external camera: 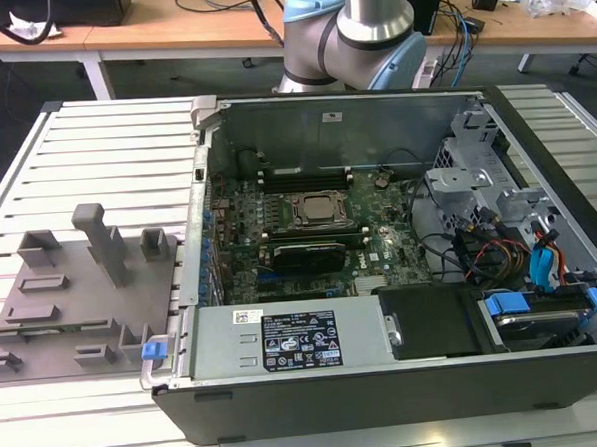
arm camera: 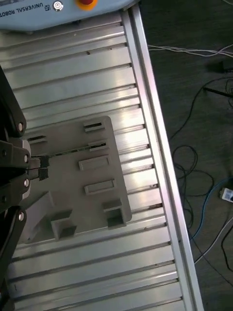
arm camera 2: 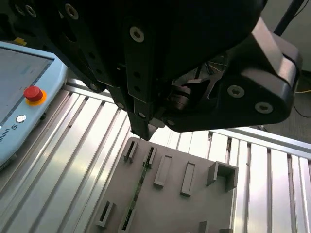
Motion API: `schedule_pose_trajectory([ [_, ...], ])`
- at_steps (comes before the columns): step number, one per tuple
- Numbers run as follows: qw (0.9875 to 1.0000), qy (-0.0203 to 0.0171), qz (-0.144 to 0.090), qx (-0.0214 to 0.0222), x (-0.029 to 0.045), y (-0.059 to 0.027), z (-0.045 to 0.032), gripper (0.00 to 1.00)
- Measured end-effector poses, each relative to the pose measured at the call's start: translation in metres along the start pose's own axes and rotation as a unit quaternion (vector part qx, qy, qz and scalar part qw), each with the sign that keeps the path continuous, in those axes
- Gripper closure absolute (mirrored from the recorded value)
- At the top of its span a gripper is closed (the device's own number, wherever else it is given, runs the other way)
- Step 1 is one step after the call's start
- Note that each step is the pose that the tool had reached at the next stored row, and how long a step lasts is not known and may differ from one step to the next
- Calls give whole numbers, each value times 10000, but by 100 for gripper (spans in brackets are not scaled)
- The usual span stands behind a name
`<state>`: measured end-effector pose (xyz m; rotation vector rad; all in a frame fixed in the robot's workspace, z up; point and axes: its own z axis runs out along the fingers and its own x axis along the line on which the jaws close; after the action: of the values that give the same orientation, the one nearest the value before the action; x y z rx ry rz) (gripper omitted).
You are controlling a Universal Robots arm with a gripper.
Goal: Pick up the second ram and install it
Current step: 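Pick up the second ram and move it above second insertion slot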
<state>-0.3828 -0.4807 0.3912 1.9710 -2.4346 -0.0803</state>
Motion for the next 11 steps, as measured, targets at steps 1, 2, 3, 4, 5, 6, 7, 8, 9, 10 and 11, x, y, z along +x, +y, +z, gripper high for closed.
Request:
schedule_pose_trajectory([
  [1, 9999, 5, -129, -3, 0, 0, 0, 89],
  [2, 9999, 7, -165, -4, 0, 1, 0, 89],
  [3, 9999, 8, -172, -4, 0, 1, 0, 89],
  [4, 9998, 8, -177, -5, 0, 1, 0, 89],
  [5, 9998, 8, -181, -5, 0, 1, 0, 89],
  [6, 9998, 8, -184, -5, 0, 0, 0, 83],
  [7, 9998, 8, -186, -5, 0, 0, 0, 83],
  [8, 9998, 8, -190, -5, 0, 1, 0, 77],
  [9, 9998, 8, -192, -5, 0, 0, 0, 71],
  [10, 9998, 8, -194, -5, 0, 0, 0, 64],
  [11, 9998, 9, -199, -5, 0, 1, 0, 64],
])
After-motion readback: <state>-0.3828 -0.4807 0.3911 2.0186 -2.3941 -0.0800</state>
